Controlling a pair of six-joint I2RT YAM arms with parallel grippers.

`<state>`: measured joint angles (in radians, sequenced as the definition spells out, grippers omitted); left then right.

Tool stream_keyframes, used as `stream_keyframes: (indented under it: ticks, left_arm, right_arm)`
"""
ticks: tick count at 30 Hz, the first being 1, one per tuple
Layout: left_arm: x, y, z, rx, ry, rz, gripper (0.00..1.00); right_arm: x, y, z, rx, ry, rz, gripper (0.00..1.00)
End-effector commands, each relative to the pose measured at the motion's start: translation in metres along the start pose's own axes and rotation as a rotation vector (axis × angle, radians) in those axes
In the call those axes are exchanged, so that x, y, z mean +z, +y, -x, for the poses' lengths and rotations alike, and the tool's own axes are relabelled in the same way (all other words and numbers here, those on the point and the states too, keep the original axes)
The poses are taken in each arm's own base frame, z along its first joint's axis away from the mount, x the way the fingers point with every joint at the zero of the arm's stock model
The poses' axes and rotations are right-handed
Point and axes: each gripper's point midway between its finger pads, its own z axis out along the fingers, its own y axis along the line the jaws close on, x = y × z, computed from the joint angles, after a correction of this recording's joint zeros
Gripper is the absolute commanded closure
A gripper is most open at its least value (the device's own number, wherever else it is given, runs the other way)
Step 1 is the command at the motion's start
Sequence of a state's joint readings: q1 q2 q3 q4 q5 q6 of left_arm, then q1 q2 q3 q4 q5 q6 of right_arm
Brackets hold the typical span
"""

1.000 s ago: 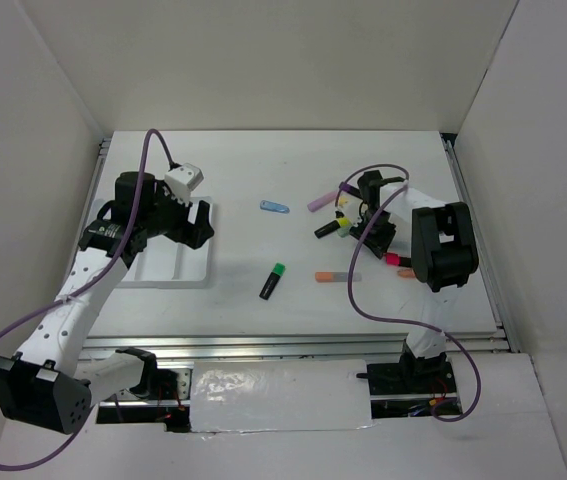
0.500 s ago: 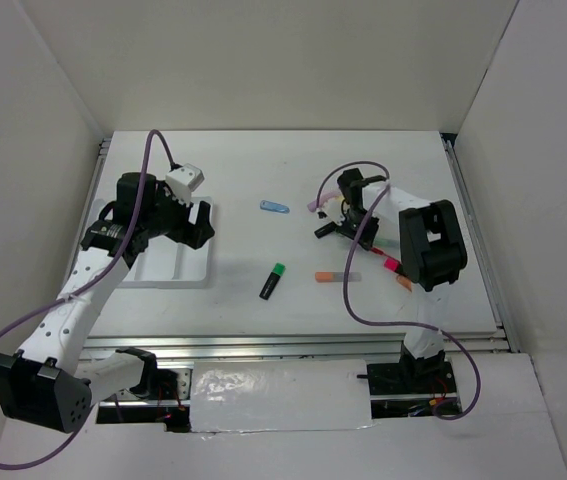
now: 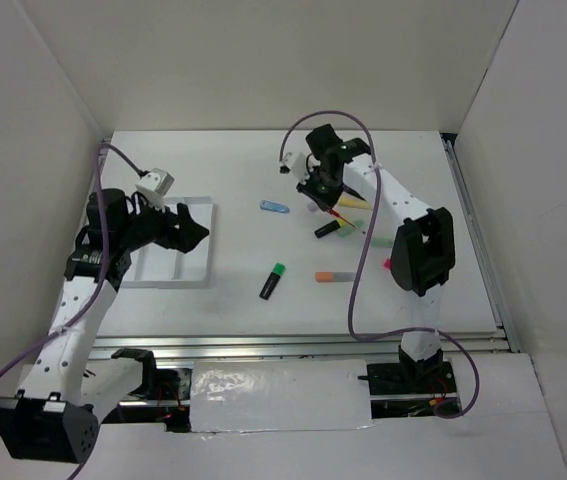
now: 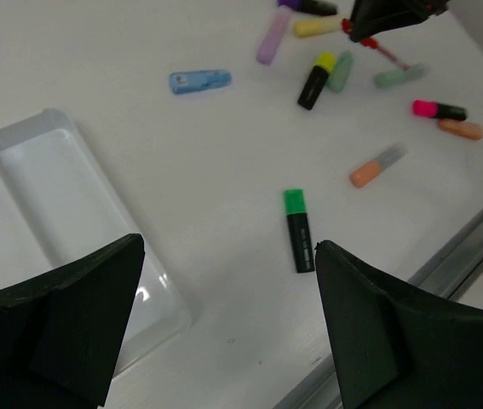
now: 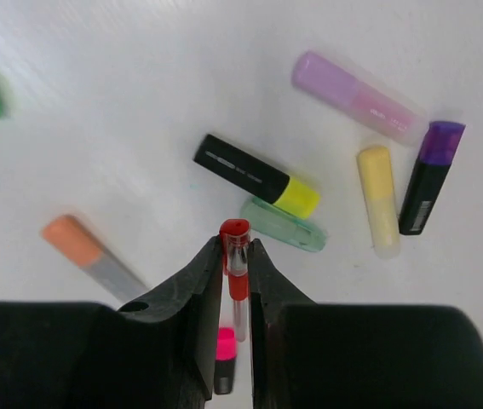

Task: Sort the stationery into containers
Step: Pass the stationery from the right arm to the left

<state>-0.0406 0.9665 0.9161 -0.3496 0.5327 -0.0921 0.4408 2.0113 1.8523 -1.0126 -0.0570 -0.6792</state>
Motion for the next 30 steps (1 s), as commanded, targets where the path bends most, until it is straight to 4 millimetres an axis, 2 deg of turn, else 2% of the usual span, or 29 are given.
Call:
stream_keyframes:
  ticks: [1, 3, 4, 6, 7, 12, 14, 15, 16, 17, 19, 20, 22, 23, 24, 25, 30]
  left_arm:
    - [-0.013, -0.038, 0.033, 0.02, -0.162, -0.167, 0.06]
    - [-0.014, -0.047, 0.04, -0.014, -0.202, -0.213, 0.06]
    - [-0.013, -0.053, 0.037, -0.033, -0.201, -0.246, 0.06]
    - [-0.011, -0.064, 0.043, -0.091, -0.23, -0.289, 0.07]
    - [-0.005, -0.066, 0.038, -0.129, -0.212, -0.296, 0.08]
    - [0.009, -0.093, 0.04, -0.184, -0.209, -0.375, 0.09]
    - [0.014, -0.092, 0.038, -0.212, -0.193, -0.372, 0.09]
    - [0.02, -0.092, 0.033, -0.221, -0.174, -0.377, 0.1]
    - [0.021, -0.094, 0.033, -0.219, -0.171, -0.383, 0.1]
    - [0.024, -0.099, 0.03, -0.22, -0.162, -0.393, 0.1]
    - [0.027, -0.112, 0.028, -0.207, -0.153, -0.429, 0.1]
    - [0.031, -0.114, 0.026, -0.216, -0.14, -0.441, 0.1]
    - [0.032, -0.122, 0.029, -0.237, -0.144, -0.475, 0.1]
    - [0.037, -0.122, 0.025, -0.262, -0.127, -0.488, 0.1]
    - [0.037, -0.126, 0.031, -0.28, -0.146, -0.509, 0.1]
    - [0.04, -0.127, 0.029, -0.289, -0.139, -0.518, 0.1]
    - [0.05, -0.143, 0.024, -0.277, -0.107, -0.556, 0.1]
  right_arm:
    - [-0.07, 0.017, 0.034, 0.102, -0.17, 0.081, 1.0]
    - [-0.097, 0.028, 0.05, 0.182, -0.253, 0.138, 1.0]
    - [-0.114, 0.036, 0.066, 0.167, -0.344, 0.203, 1.0]
    - [-0.141, 0.053, 0.077, 0.19, -0.427, 0.25, 1.0]
    - [-0.145, 0.067, 0.082, 0.185, -0.443, 0.29, 1.0]
    - [-0.162, 0.093, 0.081, 0.233, -0.506, 0.453, 1.0]
    - [-0.177, 0.09, 0.084, 0.282, -0.594, 0.522, 1.0]
    - [-0.172, 0.092, 0.08, 0.32, -0.6, 0.562, 1.0]
    - [-0.177, 0.083, 0.085, 0.361, -0.652, 0.567, 1.0]
    - [-0.182, 0.089, 0.084, 0.371, -0.677, 0.6, 1.0]
    - [-0.195, 0.087, 0.091, 0.379, -0.745, 0.603, 1.0]
    - [-0.194, 0.093, 0.09, 0.393, -0.75, 0.64, 1.0]
    - [-0.208, 0.097, 0.098, 0.419, -0.806, 0.678, 1.0]
    - [-0.208, 0.098, 0.101, 0.403, -0.842, 0.705, 1.0]
    - [-0.21, 0.1, 0.102, 0.415, -0.853, 0.723, 1.0]
    - [-0.216, 0.103, 0.103, 0.449, -0.861, 0.75, 1.0]
    - [-0.217, 0.104, 0.107, 0.464, -0.89, 0.793, 1.0]
